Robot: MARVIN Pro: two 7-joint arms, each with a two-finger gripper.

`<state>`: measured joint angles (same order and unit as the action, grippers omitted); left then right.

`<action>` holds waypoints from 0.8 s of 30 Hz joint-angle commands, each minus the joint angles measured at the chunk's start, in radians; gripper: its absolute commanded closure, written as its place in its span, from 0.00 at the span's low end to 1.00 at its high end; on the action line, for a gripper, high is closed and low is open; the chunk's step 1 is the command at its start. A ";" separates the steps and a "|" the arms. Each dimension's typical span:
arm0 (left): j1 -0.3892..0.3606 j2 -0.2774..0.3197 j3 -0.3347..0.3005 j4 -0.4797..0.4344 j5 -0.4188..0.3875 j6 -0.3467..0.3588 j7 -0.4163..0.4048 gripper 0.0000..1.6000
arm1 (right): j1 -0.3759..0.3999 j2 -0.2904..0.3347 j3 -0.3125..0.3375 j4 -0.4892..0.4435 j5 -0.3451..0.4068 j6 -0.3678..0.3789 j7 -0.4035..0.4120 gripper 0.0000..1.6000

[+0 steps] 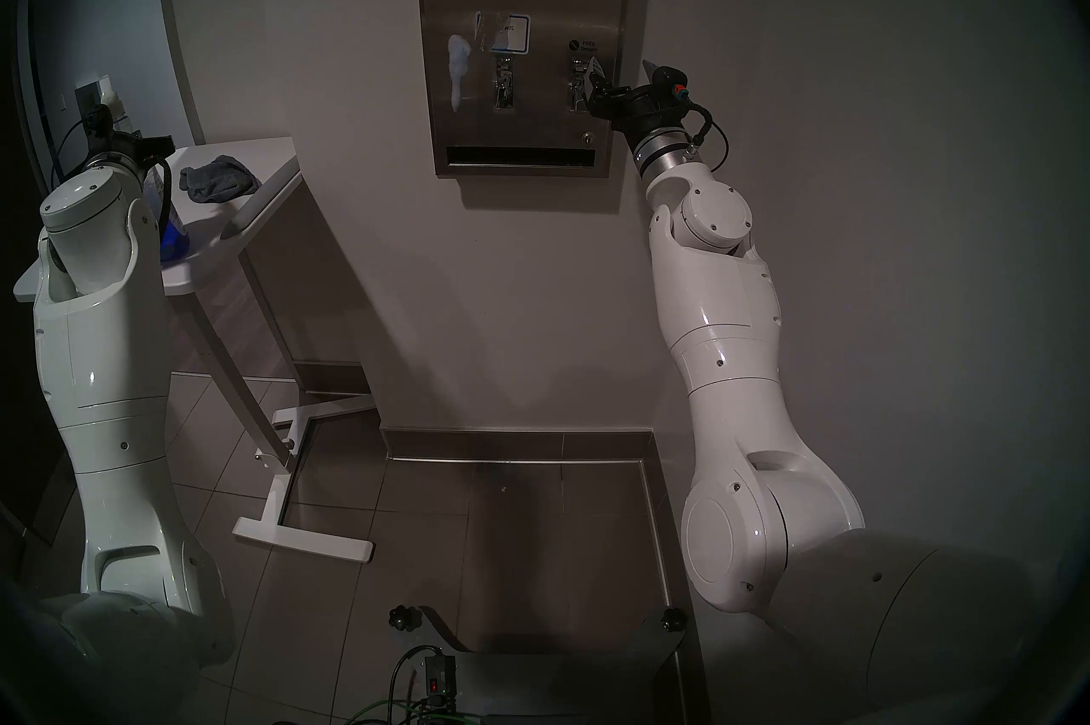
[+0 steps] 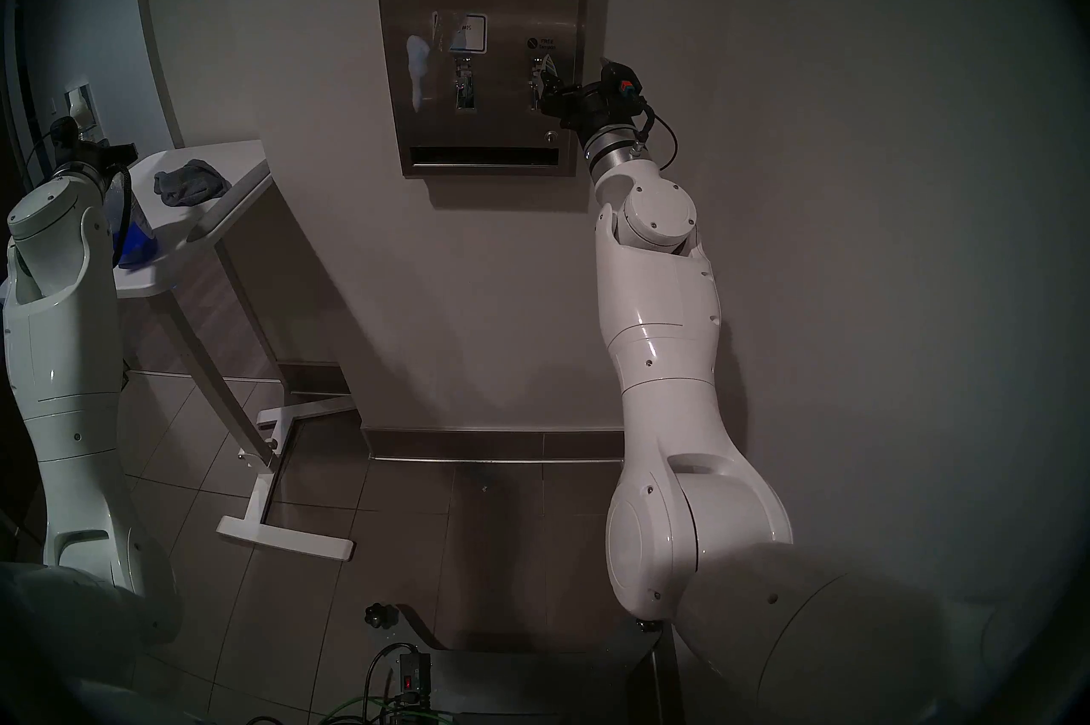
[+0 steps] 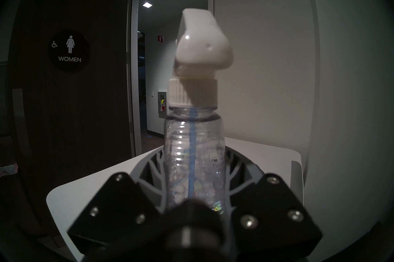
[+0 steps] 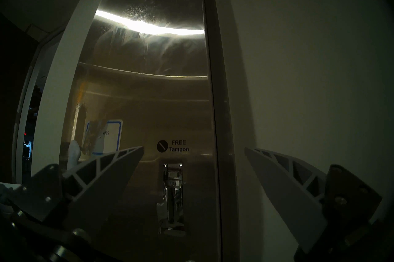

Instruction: Pick up the cleaner bottle and spray the cleaner onto the surface

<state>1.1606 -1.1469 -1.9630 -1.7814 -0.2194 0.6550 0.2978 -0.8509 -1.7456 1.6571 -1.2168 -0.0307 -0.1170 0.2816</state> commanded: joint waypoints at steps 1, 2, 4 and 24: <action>0.000 0.018 0.026 0.090 0.025 -0.024 0.001 0.58 | 0.043 -0.013 -0.010 -0.026 -0.012 0.014 -0.021 0.00; -0.006 0.018 0.029 0.096 0.024 -0.029 0.000 0.44 | 0.045 -0.014 -0.010 -0.022 -0.013 0.014 -0.023 0.00; -0.018 0.025 0.040 0.105 0.030 -0.036 -0.002 0.00 | 0.051 -0.014 -0.010 -0.014 -0.015 0.017 -0.027 0.00; -0.172 0.105 0.081 -0.030 0.066 -0.084 -0.005 0.00 | 0.047 -0.015 -0.009 0.006 -0.014 0.020 -0.041 0.00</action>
<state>1.0989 -1.0984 -1.8779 -1.7127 -0.1693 0.6075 0.2877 -0.8443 -1.7554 1.6504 -1.1812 -0.0506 -0.0850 0.2387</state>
